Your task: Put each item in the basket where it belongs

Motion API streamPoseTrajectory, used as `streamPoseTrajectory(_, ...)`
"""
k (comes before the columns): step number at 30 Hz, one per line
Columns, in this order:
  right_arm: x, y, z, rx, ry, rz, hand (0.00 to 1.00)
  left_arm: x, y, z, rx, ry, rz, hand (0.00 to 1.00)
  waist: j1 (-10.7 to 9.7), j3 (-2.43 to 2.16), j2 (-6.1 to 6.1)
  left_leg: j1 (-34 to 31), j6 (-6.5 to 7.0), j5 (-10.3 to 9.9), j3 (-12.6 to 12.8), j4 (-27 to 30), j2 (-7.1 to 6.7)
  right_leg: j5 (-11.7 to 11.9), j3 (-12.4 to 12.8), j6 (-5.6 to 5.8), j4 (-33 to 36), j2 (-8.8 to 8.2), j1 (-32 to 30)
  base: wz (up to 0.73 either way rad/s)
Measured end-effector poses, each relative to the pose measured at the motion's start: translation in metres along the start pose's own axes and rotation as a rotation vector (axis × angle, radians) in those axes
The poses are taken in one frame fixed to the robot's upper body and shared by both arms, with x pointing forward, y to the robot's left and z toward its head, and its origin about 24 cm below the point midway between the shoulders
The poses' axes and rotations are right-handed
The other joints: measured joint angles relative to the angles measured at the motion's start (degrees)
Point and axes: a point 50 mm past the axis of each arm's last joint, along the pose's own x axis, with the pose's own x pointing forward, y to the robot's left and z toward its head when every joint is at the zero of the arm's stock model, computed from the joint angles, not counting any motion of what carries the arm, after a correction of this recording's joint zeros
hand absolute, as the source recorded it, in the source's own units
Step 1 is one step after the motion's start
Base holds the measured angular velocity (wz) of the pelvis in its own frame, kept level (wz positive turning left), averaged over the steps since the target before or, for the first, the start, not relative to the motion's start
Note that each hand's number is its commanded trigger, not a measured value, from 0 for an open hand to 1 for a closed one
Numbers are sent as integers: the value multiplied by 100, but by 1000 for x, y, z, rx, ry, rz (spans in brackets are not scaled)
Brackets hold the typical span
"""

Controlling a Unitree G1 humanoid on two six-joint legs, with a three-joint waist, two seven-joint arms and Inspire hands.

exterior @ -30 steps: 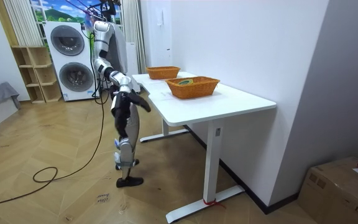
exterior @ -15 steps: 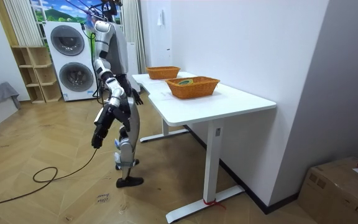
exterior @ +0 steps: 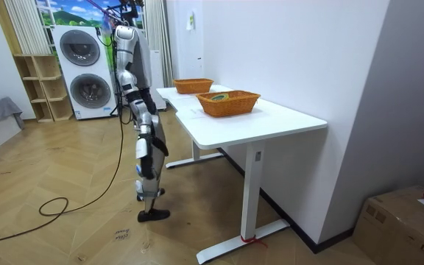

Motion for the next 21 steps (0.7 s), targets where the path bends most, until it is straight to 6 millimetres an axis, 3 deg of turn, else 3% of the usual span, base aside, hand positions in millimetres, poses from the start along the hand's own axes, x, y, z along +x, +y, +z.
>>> streamPoseTrajectory(5, -7, 30, -8, -323, -41, 272, 0, -1, -12, 12, -7, -29, -59, 0, 166, 3, 6, 4, 1, -5, -55, 2, -5, 2, -44, 4, -73, -2, 65, 6)
streamPoseTrajectory(10, -14, 52, -8, -529, -95, 423, 0, -1, -15, 20, -9, -55, -76, 0, 183, 13, 20, -26, 2, -32, -137, 59, -8, 3, -199, 3, -81, -17, 109, 10)
streamPoseTrajectory(21, -17, 55, -16, -670, -77, 508, 0, 0, -14, 22, 31, -69, -78, 0, 307, 33, -18, -62, -2, -55, -250, 54, -21, 0, -320, 4, -174, -23, 199, 5)
